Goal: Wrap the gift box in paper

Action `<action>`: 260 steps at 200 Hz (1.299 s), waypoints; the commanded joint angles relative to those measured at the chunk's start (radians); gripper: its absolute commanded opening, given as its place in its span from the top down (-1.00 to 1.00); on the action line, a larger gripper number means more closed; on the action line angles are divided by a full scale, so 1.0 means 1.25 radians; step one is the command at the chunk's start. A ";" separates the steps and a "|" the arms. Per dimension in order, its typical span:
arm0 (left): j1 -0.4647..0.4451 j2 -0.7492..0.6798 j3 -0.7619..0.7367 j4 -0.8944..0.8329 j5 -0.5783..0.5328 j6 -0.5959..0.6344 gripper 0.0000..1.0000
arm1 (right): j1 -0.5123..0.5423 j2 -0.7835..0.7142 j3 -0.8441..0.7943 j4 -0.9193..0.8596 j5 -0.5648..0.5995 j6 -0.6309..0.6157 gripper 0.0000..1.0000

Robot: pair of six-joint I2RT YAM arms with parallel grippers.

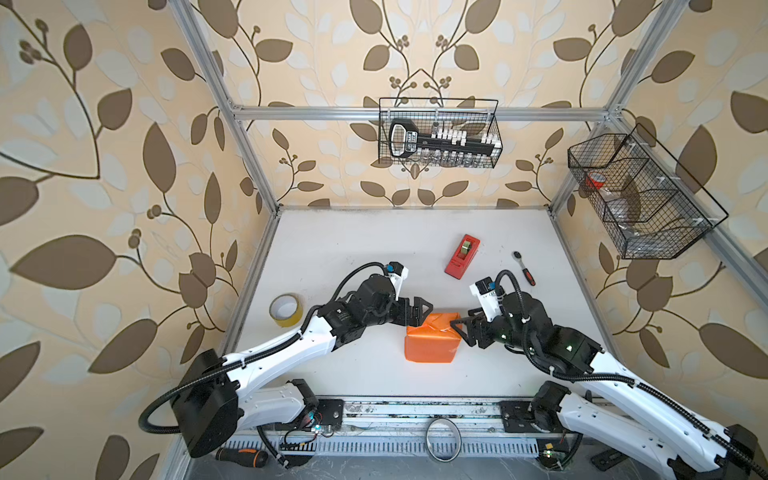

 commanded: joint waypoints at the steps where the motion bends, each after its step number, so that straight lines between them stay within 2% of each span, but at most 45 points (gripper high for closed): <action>1: -0.005 -0.083 -0.012 -0.053 -0.004 0.065 -0.96 | 0.048 -0.041 -0.053 -0.022 0.025 0.017 -0.63; 20: -0.006 -0.167 -0.109 -0.044 0.041 0.087 -0.92 | 0.107 -0.051 -0.091 0.003 0.066 0.043 -0.66; 36: -0.008 -0.223 -0.193 -0.002 0.100 0.081 -0.90 | 0.122 -0.029 -0.126 0.051 0.073 0.057 -0.67; 58: -0.023 -0.229 -0.252 0.012 0.121 0.074 -0.88 | 0.122 0.026 -0.142 0.116 0.071 0.061 -0.63; 77: -0.026 -0.188 -0.263 0.026 0.113 0.081 -0.87 | 0.118 0.069 -0.128 0.144 0.086 0.050 -0.62; 102: -0.026 -0.102 -0.218 0.041 0.090 0.098 -0.88 | 0.090 0.119 -0.103 0.166 0.077 0.043 -0.60; 136: -0.017 -0.055 -0.164 0.057 -0.032 0.077 -0.88 | 0.027 0.171 -0.065 0.185 0.046 0.021 -0.58; 154: 0.017 -0.029 -0.133 0.057 -0.049 0.071 -0.88 | -0.021 0.210 -0.034 0.203 0.009 0.009 -0.57; 194: 0.128 0.045 -0.063 0.054 -0.029 0.055 -0.88 | -0.114 0.328 0.040 0.241 -0.067 0.005 -0.56; 224: 0.175 0.013 -0.039 0.051 -0.014 0.057 -0.92 | -0.152 0.343 0.090 0.234 -0.102 0.004 -0.57; 246: 0.218 -0.055 -0.051 0.046 -0.049 0.074 -0.96 | -0.203 0.286 0.097 0.218 -0.058 -0.017 -0.63; 260: 0.247 -0.097 -0.070 0.050 -0.103 0.092 -0.98 | -0.249 0.256 0.101 0.197 0.024 -0.048 -0.68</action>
